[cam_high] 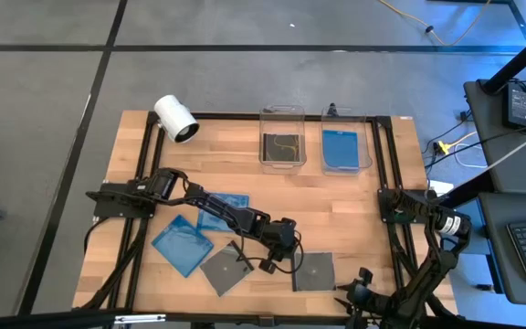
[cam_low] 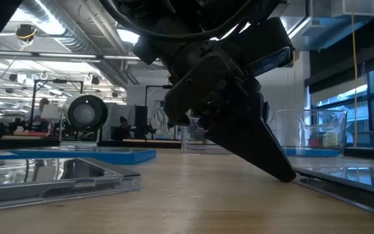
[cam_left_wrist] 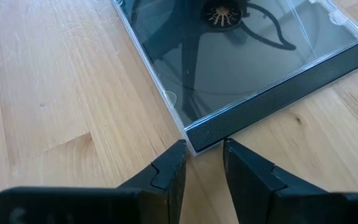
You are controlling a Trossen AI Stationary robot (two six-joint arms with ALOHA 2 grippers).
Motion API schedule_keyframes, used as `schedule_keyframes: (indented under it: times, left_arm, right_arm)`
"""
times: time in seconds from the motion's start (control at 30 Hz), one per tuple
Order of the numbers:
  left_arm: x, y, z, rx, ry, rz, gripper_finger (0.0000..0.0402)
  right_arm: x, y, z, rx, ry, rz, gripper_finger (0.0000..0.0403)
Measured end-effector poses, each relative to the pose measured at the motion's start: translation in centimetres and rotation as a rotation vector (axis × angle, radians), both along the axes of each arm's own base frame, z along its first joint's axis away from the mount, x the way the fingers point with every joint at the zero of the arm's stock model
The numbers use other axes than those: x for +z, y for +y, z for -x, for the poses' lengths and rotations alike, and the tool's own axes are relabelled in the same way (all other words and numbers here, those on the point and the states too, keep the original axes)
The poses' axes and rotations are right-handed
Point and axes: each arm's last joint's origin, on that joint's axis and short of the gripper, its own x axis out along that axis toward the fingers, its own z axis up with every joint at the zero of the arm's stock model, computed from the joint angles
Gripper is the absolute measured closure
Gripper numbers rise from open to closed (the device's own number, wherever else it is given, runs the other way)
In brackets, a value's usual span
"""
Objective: Pick & place jewel cases by type
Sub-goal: Put the right black CD case into the left transparent bin
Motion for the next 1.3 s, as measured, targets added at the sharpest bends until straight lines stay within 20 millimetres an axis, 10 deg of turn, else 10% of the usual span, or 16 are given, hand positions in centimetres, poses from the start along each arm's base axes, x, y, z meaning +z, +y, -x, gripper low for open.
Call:
schedule_keyframes:
  times: [1.3]
  left_arm:
    - [0.0, -0.3, 0.1, 0.002, 0.003, 0.012, 0.0302]
  right_arm:
    - [-0.2, -1.1, -1.4, -0.049, 0.046, 0.039, 0.0260]
